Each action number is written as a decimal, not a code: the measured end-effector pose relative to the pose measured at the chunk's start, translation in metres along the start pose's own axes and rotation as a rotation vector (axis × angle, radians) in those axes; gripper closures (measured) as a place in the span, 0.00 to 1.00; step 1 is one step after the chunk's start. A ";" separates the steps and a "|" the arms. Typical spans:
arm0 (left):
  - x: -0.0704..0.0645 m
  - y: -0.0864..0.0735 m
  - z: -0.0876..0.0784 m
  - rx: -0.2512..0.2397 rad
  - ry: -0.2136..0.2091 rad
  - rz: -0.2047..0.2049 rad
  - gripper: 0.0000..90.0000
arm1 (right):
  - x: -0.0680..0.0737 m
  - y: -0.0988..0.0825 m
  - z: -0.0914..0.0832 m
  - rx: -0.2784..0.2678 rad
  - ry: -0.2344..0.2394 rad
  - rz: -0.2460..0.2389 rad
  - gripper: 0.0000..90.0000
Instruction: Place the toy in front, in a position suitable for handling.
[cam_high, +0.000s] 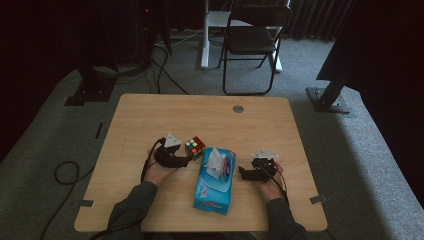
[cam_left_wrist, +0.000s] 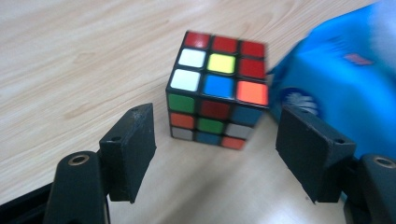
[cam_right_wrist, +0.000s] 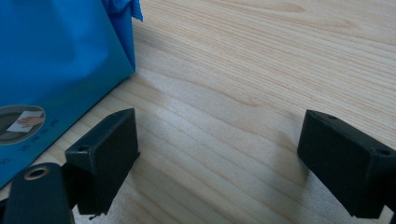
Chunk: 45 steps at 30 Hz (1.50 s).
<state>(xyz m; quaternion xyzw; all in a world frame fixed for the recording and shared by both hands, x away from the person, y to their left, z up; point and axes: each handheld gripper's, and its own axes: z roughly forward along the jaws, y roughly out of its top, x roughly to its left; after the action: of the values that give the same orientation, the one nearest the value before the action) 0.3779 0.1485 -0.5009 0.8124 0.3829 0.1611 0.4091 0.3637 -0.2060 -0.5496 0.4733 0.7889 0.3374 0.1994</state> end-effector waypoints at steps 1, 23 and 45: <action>-0.004 -0.001 -0.006 -0.004 -0.008 0.008 0.32 | 0.000 0.000 -0.001 0.002 0.000 0.001 0.16; -0.110 -0.048 -0.038 0.056 -0.141 0.154 0.12 | -0.001 0.070 0.008 -0.057 0.028 0.119 0.48; -0.035 -0.047 -0.061 0.014 0.042 -0.028 0.13 | 0.009 0.034 -0.022 -0.017 0.358 -0.058 0.92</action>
<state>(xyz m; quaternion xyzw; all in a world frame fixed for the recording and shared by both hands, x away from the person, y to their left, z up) 0.2967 0.1726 -0.4992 0.8063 0.4040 0.1696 0.3974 0.3665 -0.1940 -0.5100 0.3810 0.8222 0.4172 0.0694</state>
